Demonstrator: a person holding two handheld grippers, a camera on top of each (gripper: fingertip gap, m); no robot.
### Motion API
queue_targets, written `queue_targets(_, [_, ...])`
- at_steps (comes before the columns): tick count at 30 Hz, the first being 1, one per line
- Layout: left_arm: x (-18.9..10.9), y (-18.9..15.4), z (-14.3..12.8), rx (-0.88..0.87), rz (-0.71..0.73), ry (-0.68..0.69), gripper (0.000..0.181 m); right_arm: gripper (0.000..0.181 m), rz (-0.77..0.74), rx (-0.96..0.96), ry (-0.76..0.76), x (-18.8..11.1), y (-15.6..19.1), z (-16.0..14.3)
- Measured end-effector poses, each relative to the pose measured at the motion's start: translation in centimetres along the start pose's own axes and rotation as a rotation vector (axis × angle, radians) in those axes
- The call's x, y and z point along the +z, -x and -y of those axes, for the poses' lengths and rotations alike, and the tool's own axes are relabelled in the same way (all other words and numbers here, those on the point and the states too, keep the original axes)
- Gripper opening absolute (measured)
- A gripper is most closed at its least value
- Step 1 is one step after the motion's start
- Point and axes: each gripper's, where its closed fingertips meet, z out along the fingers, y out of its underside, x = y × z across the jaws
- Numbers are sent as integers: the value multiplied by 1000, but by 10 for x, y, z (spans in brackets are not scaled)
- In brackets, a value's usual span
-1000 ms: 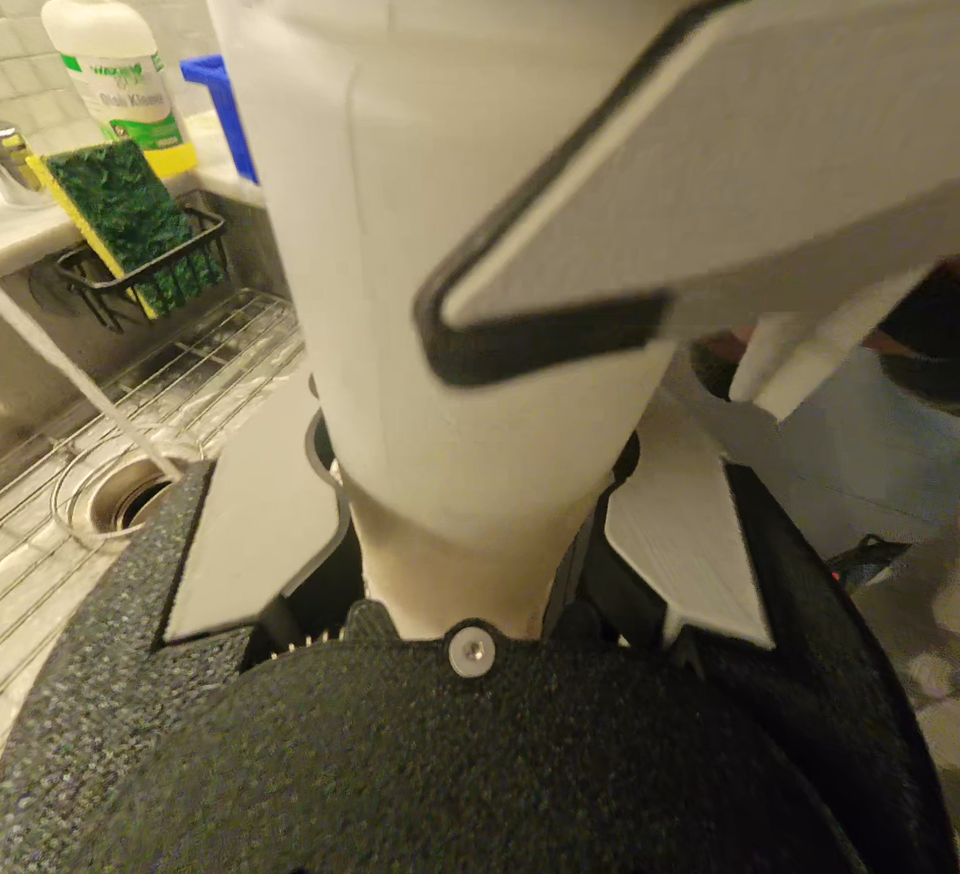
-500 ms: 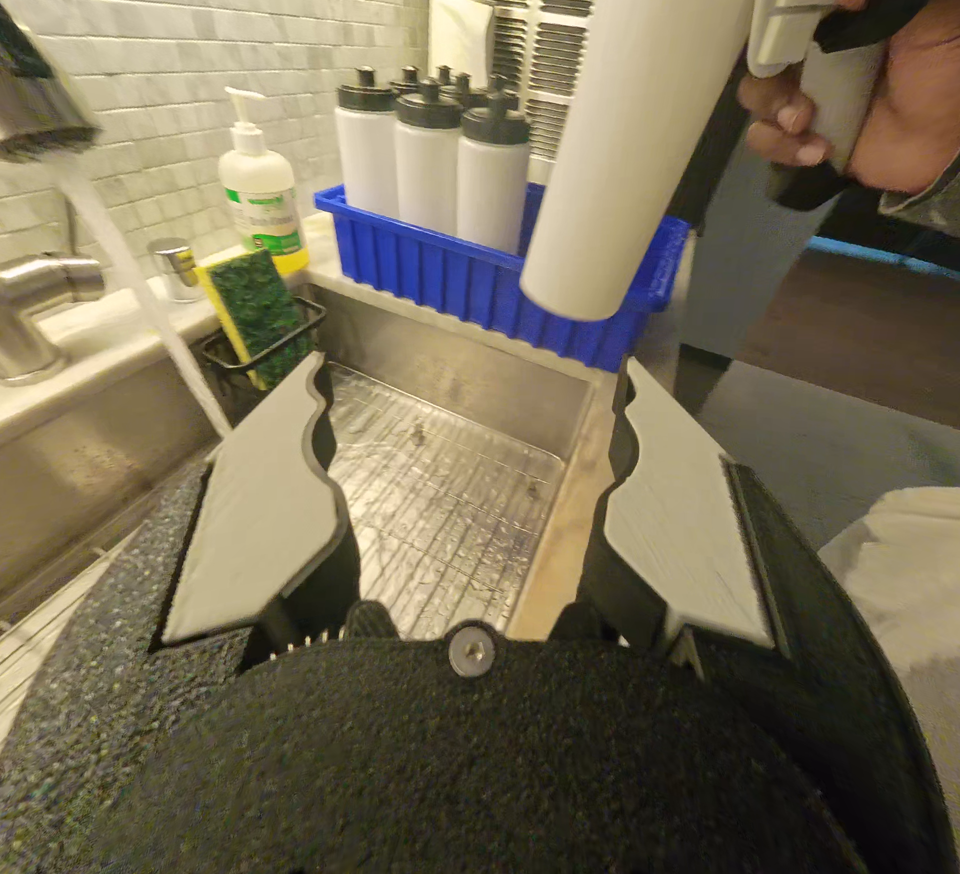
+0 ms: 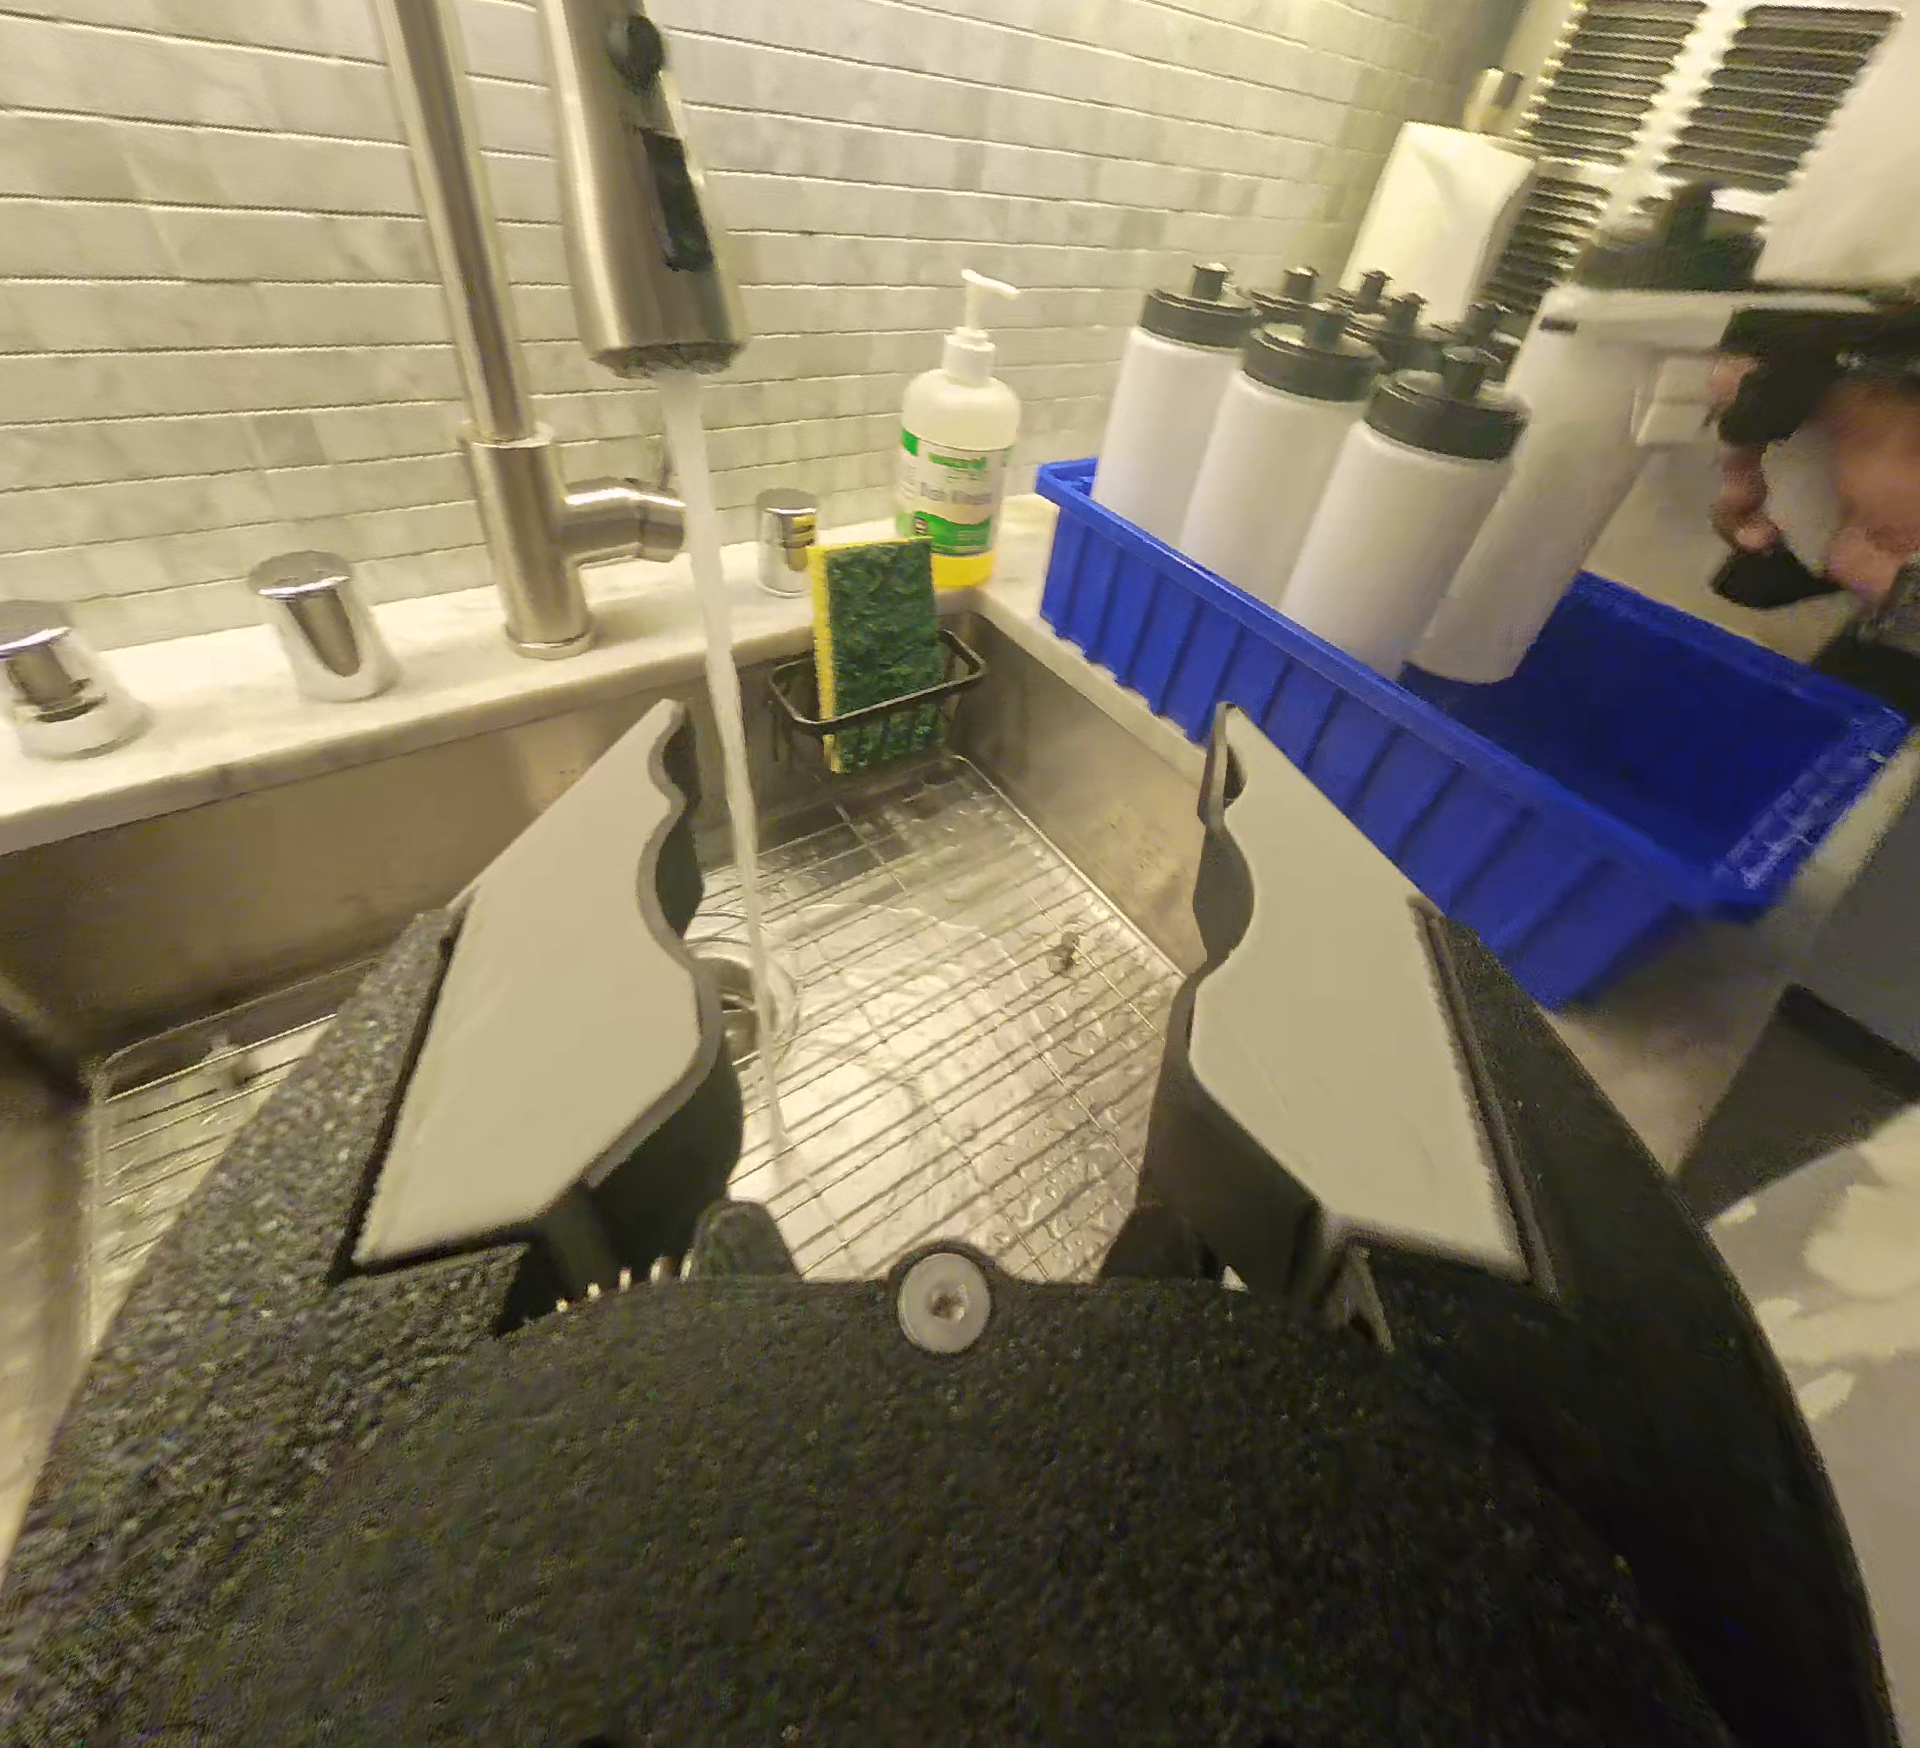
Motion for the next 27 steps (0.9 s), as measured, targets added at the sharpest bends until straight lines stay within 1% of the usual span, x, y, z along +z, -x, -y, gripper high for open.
queue_targets(4, [-17, 20, 9, -48, 129, -18, 87, 85, 18, 43, -14, 28, 0, -23])
queue_targets(6, [-27, 32, 11, -44, 190, -14, 82, 85, 21, 40, -15, 34, 5, -36])
queue_targets(7, [-32, 37, 11, -35, 217, -8, 80, 81, 19, 71, -38, 34, 5, -39])
queue_targets(8, [-38, 43, 10, -30, 241, -2, 79, 78, 9, 67, -83, 32, 4, -36])
queue_targets(12, [-54, 59, 6, -51, 301, 19, 80, 79, 26, 67, -104, 32, 8, -36])
queue_targets(15, [-61, 69, 1, -62, 321, 29, 83, 79, 28, 65, -80, 32, 8, -36])
queue_targets(17, [-64, 77, 2, -75, 323, 22, 85, 87, 8, 65, -82, 30, 4, -33])
queue_targets(19, [-67, 88, 4, -85, 320, 16, 88, 98, -3, 68, -62, 26, -1, -33])
queue_targets(21, [-72, 103, 8, -89, 320, 11, 91, 103, -19, 65, -45, 16, -4, -32])
queue_targets(24, [-82, 131, 16, -81, 332, 1, 95, 102, -77, 38, -34, -10, -7, -28])
queue_targets(27, [-99, 171, 25, -61, 368, -9, 97, 98, -148, 30, -33, -43, 0, -21])
